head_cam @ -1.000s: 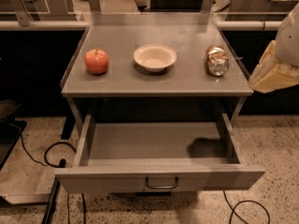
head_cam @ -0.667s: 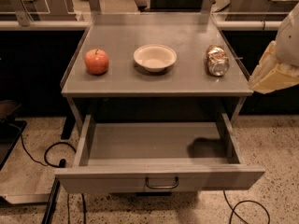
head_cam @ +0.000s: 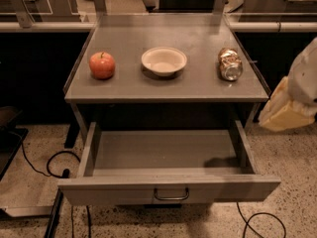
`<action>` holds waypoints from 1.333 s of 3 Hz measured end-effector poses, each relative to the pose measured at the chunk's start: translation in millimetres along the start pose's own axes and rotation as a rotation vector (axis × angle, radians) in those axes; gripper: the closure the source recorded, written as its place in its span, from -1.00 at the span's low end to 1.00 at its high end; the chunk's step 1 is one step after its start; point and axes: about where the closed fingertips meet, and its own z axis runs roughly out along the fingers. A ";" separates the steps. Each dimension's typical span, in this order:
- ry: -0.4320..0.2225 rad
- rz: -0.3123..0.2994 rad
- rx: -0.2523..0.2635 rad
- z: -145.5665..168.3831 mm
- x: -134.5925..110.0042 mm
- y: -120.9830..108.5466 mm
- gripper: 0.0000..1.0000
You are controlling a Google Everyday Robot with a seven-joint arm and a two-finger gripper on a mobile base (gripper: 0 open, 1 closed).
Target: Close top drawer
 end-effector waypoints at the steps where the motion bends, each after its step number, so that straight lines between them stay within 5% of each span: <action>1: -0.006 0.040 -0.102 44.7 8.7 28.3 1.00; 2: -0.009 0.069 -0.204 91.0 15.0 52.4 1.00; 4: 0.000 0.100 -0.245 109.5 19.2 66.5 1.00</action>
Offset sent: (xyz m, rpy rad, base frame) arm -0.0461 0.0332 -0.1541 0.1320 0.3191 -0.0158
